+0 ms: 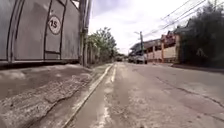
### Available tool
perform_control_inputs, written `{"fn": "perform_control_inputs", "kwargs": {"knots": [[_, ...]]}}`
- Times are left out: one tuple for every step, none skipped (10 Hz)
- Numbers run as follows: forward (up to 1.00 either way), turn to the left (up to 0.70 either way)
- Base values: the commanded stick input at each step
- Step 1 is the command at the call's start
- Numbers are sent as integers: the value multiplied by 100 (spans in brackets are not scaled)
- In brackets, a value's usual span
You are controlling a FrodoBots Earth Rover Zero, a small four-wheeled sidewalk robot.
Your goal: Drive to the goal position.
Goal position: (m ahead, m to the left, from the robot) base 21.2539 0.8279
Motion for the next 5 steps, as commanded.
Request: {"fn": "perform_control_inputs", "kwargs": {"knots": [[70, 0], [70, 0], [70, 0], [70, 0], [70, 0]]}}
